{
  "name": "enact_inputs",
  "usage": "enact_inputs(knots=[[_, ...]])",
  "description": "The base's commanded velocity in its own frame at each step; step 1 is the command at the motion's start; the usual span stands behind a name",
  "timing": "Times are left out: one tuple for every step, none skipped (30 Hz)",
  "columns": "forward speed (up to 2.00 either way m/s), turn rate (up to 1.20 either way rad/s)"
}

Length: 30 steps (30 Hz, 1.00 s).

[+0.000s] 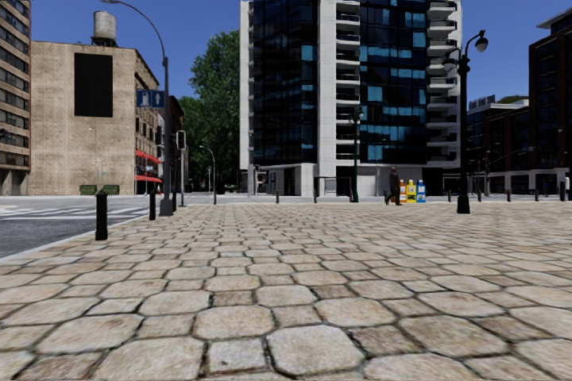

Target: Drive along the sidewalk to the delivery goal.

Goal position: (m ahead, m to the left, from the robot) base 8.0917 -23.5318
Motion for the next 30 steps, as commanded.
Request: enact_inputs(knots=[[2.0, -0.75], [2.0, -0.75], [2.0, -0.75], [2.0, -0.75], [2.0, -0.75], [2.0, -0.75], [2.0, -0.75], [2.0, -0.75], [2.0, -0.75], [2.0, -0.75], [2.0, -0.75], [2.0, -0.75], [2.0, -0.75], [2.0, -0.75], [2.0, -0.75], [2.0, -0.75], [2.0, -0.75], [2.0, -0.75], [2.0, -0.75], [2.0, -0.75], [2.0, -0.75], [2.0, -0.75], [2.0, -0.75], [2.0, -0.75], [2.0, -0.75], [2.0, -0.75], [2.0, -0.75], [2.0, -0.75], [2.0, -0.75], [2.0, -0.75]])
